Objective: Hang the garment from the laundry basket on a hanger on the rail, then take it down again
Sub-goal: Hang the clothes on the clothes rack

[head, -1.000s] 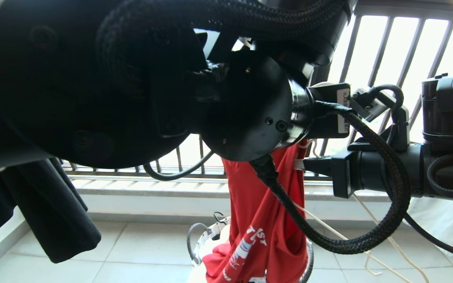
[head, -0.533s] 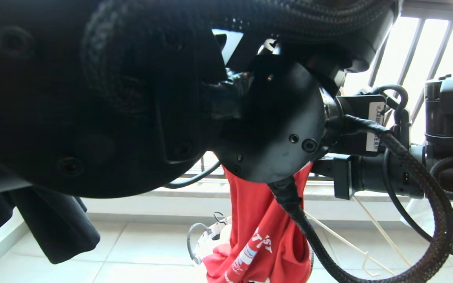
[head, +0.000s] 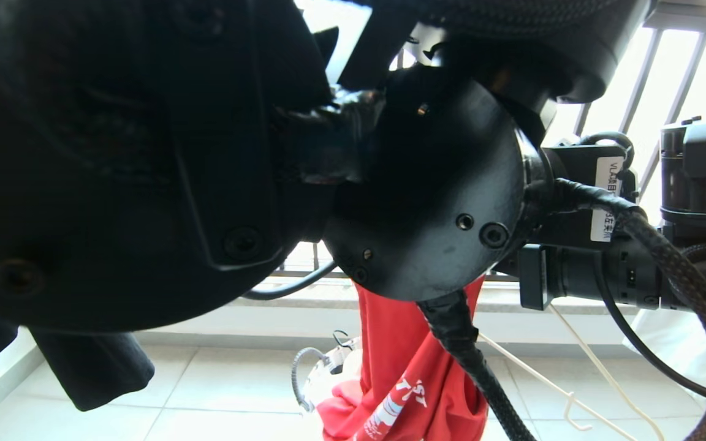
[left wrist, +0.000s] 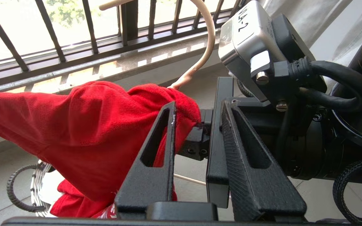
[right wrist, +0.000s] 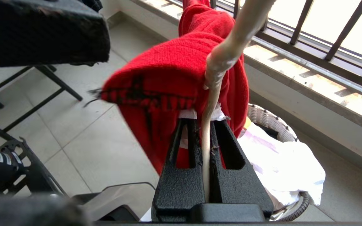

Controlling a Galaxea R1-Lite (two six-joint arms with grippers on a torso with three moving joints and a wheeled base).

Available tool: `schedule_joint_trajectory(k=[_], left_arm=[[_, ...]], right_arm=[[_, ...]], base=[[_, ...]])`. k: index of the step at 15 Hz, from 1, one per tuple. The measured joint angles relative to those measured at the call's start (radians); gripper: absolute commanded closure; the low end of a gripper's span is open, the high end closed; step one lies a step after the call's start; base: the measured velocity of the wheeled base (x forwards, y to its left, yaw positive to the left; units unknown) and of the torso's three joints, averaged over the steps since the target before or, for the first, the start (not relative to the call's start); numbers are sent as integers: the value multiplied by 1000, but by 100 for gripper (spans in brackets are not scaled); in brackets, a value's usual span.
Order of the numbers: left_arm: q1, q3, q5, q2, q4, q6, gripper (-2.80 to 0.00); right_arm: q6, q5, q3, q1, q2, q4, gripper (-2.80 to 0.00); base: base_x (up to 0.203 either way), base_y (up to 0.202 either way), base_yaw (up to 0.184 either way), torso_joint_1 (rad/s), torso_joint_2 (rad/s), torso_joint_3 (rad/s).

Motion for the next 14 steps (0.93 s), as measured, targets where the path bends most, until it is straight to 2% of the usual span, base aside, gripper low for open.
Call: schedule_joint_trajectory(k=[7,9,10,12,14], left_arm=[[-20,23,9,-42,112,-4,-280],[-23,39,35,-69,127,-4,-280],[-22,53,56,-88,129,-3,0],[-4,79,83,-135,130,6,0],[55,92,87,-182,131,44,0]], right_arm=[[0,-1,-4,-2,-7,0,0],[1,0,-5,-3,-10,0,0],[1,0,-5,-4,-11,0,0],[1,7,-5,-5,-12,0,0],[1,24,-3,-5,-13,-1,0]], base=[[0,0,0,0,0,0],[0,0,0,0,0,0],[0,0,0,0,0,0],[0,0,0,0,0,0],[0,0,0,0,0,0]])
